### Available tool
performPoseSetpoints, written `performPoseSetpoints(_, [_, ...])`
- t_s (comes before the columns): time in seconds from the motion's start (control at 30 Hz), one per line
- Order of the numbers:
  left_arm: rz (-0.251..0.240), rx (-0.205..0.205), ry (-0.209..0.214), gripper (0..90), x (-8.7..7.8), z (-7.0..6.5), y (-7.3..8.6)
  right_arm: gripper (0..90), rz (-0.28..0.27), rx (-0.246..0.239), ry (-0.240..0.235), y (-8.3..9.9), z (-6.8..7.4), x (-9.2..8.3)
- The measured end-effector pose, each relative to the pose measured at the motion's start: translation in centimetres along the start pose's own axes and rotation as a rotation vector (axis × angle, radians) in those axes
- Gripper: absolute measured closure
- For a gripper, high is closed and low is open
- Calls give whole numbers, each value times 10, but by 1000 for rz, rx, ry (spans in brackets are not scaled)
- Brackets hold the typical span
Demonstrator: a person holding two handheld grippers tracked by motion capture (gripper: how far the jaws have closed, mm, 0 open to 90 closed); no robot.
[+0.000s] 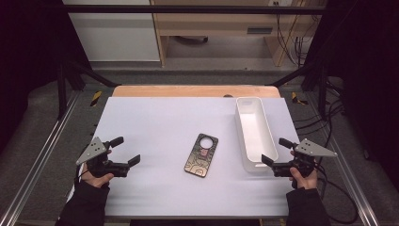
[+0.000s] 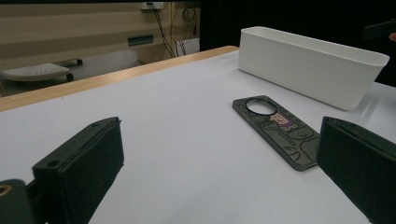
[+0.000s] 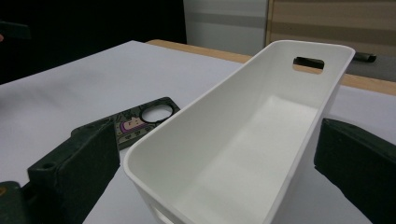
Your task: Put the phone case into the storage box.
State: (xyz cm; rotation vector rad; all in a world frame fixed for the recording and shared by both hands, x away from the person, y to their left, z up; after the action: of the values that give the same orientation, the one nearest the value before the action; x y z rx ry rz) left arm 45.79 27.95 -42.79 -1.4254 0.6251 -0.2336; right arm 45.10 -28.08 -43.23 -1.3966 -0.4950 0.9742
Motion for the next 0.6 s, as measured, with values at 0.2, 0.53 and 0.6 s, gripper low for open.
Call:
performPoseSetpoints(0.2, [4,-2,4,0,1,-4,-3,6,-4,-1,-1,0,0,0])
performPoseSetpoints(0.53, [29,-6,4,1,5,-13,-6,5,-2,-3,-2,-1,0,0])
performPoseSetpoints(0.6, [39,-4,4,1,7,-15,-6,5,-2,-2,-1,-1,1,0])
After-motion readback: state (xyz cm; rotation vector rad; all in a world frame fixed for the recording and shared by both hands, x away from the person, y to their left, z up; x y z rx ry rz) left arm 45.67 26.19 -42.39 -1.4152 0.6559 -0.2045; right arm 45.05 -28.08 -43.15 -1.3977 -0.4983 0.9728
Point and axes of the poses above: each handheld gripper's, and its own axes: x roughly forward along the jaws, y roughly out of its underside, z roughly to its left, the point moved 2 cm from there along x, roughly forward along the jaws, and after that the axes turned 14 degrees about -y, right-handed, at the moved point
